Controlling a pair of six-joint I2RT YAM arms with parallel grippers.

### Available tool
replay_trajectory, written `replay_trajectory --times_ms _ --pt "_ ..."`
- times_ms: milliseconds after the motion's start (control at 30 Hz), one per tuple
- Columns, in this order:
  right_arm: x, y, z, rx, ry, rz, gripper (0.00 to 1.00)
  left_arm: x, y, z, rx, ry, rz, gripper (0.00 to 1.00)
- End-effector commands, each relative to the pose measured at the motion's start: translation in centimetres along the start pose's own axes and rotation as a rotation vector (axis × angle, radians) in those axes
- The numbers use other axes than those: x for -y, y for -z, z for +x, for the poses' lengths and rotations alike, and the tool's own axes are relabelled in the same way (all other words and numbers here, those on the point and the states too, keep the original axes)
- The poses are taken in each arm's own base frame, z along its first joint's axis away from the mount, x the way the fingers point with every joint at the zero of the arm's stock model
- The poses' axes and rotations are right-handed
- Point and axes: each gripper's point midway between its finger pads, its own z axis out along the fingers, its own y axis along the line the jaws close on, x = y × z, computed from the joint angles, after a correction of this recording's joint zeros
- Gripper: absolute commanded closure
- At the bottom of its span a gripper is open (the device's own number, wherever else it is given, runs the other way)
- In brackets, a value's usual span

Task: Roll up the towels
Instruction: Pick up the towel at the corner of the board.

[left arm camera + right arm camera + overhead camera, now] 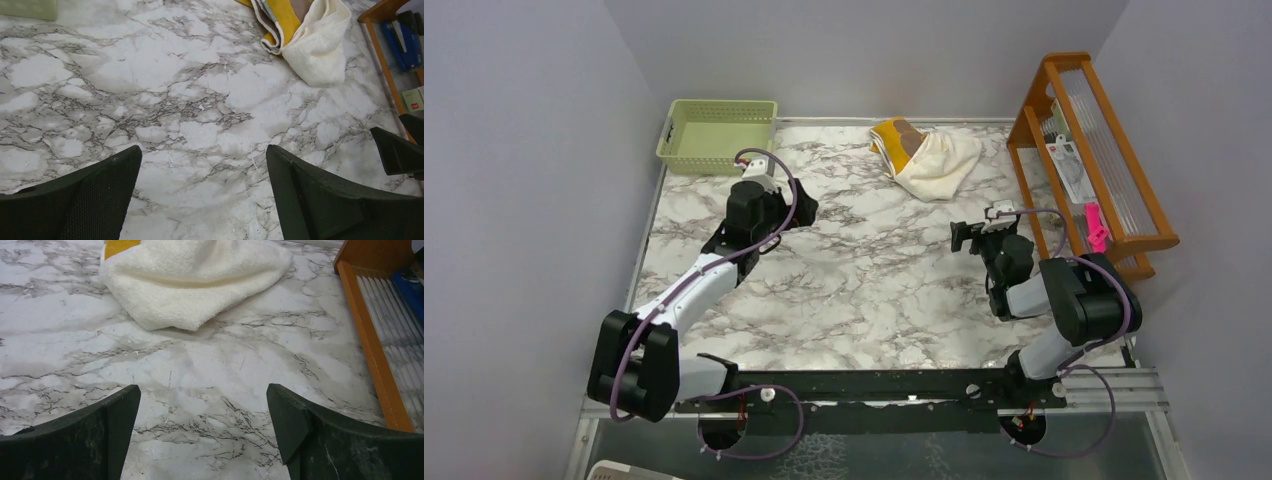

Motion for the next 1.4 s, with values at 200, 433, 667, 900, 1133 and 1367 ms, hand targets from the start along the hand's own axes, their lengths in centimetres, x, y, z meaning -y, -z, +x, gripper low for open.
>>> replay_trajectory --times_ms 200,433,667,900,1133,1367 --pt "0.7 -0.3 -1.7 0.058 0.005 0.031 0.0 3.9 4.2 -6.1 0.129 -0.106 0.112 0.01" --pt "0.0 -4.4 -15.3 -0.118 -0.174 -0.031 0.0 2.4 8.4 -8.7 0.231 -0.241 0.008 0.01" --pt "-3.7 -9.5 -10.8 -0.42 -0.344 -0.194 0.08 2.2 8.9 -8.6 0.245 -0.232 0.002 0.01" --pt "0.2 -17.8 -4.0 -0.625 -0.298 0.048 0.17 2.4 8.8 -7.3 0.187 -0.259 0.033 0.01" --pt "-0.2 -20.9 1.2 -0.778 -0.233 0.042 0.75 2.0 8.5 -5.7 0.137 -0.27 0.037 0.01" --pt "-2.4 -18.0 -12.0 -0.507 -0.165 0.021 0.99 1.8 8.6 -5.9 0.138 -0.292 0.025 0.01"
